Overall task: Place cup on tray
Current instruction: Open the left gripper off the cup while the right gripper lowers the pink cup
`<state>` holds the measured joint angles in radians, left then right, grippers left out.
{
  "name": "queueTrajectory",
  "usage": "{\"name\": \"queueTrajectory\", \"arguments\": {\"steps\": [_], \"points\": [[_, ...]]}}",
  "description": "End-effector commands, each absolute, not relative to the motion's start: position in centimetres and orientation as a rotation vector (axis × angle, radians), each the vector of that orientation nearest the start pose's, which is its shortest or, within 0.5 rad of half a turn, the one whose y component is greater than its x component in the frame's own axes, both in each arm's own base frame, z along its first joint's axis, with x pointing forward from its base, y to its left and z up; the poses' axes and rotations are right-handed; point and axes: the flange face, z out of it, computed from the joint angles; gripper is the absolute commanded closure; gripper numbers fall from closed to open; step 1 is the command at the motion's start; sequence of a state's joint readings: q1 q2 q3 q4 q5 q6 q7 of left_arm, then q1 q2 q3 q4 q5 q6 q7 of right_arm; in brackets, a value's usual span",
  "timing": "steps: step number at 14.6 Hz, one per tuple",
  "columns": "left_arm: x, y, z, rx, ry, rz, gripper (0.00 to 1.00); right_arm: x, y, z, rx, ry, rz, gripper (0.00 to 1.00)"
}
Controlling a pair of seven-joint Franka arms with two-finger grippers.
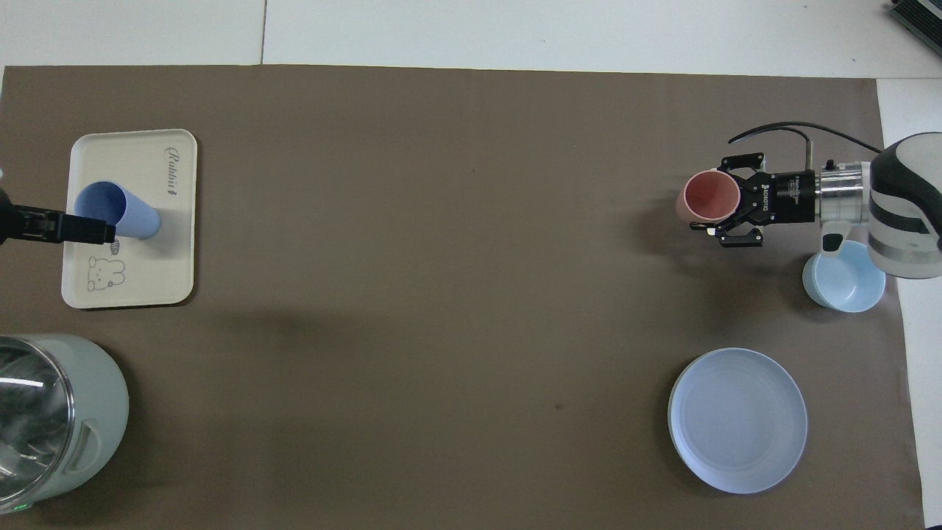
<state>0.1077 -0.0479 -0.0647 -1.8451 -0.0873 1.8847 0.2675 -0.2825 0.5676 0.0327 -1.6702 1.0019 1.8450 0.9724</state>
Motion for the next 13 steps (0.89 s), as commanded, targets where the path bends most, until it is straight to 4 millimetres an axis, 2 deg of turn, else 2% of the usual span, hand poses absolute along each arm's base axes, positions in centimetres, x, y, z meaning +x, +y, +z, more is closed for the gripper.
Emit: {"name": "queueTrajectory", "arguments": {"steps": [1,3,5,6,7,8,9,11,13], "points": [[53.3,-2.8,53.5,-3.138,0.378,-0.032,0.00,64.6,-11.3,27.4,-1.443,1.724,0.821,1.00],[53.0,-5.2,53.4,-3.131,0.418,-0.016,0.00,63.3,-11.4,25.9,-1.414,1.767,0.832,1.00],[52.1,-6.8,53.8,-3.113,0.471,0.050,0.00,62.6,-12.3,25.7,-1.393,1.781,0.834,1.00],[51.7,-7.0,54.6,-3.101,0.485,0.053,0.00,62.5,-12.3,25.7,-1.393,1.783,0.834,0.63],[51.8,-7.0,56.0,-3.101,0.485,0.041,0.00,62.5,-12.5,25.8,-1.395,1.783,0.825,0.11],[51.9,-7.0,57.5,-3.101,0.490,0.063,0.00,62.5,-12.6,26.0,-1.413,1.769,0.816,0.02],[51.8,-7.0,59.9,-3.102,0.493,0.075,0.00,62.4,-12.7,25.9,-1.424,1.760,0.812,0.02],[52.1,-6.7,63.0,-3.105,0.490,0.106,0.00,62.0,-13.9,25.9,-1.417,1.770,0.808,0.01],[52.5,-6.1,64.8,-3.122,0.470,0.072,0.00,61.6,-14.8,26.7,-1.454,1.777,0.784,0.01]]}}
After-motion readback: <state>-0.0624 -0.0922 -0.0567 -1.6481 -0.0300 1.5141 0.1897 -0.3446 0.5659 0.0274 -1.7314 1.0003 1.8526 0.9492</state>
